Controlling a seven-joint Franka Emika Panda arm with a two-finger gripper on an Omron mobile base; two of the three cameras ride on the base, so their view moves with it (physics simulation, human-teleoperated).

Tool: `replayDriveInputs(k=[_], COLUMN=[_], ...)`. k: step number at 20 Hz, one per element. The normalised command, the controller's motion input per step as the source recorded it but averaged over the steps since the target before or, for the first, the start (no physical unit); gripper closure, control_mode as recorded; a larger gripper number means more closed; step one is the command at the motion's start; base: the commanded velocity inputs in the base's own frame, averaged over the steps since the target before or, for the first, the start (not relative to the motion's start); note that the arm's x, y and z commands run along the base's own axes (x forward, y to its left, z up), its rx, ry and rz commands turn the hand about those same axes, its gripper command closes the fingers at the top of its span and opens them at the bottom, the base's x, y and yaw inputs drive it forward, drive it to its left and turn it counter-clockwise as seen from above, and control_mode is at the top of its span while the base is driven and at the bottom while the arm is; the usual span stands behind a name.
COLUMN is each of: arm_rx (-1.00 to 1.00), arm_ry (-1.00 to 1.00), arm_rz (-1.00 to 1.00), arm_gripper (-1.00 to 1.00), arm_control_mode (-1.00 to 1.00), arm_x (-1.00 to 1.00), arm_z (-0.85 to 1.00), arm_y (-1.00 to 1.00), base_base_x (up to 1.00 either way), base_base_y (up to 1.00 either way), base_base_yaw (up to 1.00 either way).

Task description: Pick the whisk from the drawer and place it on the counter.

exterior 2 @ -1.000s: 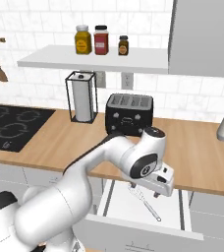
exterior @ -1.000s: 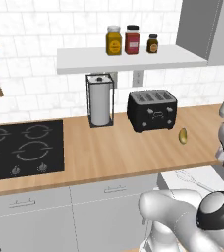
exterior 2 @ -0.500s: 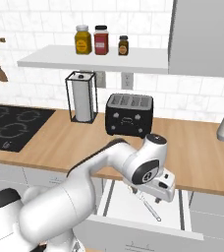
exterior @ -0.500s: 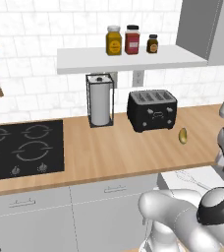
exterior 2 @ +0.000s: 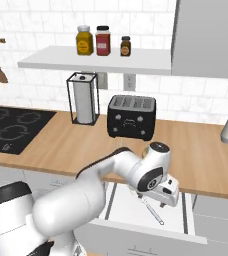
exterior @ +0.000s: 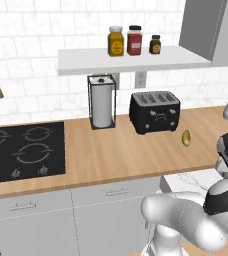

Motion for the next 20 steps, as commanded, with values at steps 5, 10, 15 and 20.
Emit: replayDriveInputs(k=[5,10,15,20], arm_rx=[0.00,0.00,0.00,0.00], arm_ry=[0.00,0.00,0.00,0.00], arm_rz=[0.00,0.00,0.00,0.00], arm_gripper=[-1.00,-1.00,-1.00,-1.00], arm_control_mode=[-1.00,-1.00,-1.00,-1.00], arm_x=[0.00,0.00,-0.04,-0.15], arm_z=[-0.68,-0.61,-0.54,-0.33], arm_y=[-0.24,-0.16,-0.12,-0.07], base_base_x=[0.00,0.00,0.00,0.00], base_base_y=[0.00,0.00,0.00,0.00], base_base_yaw=[0.00,0.00,0.00,0.00])
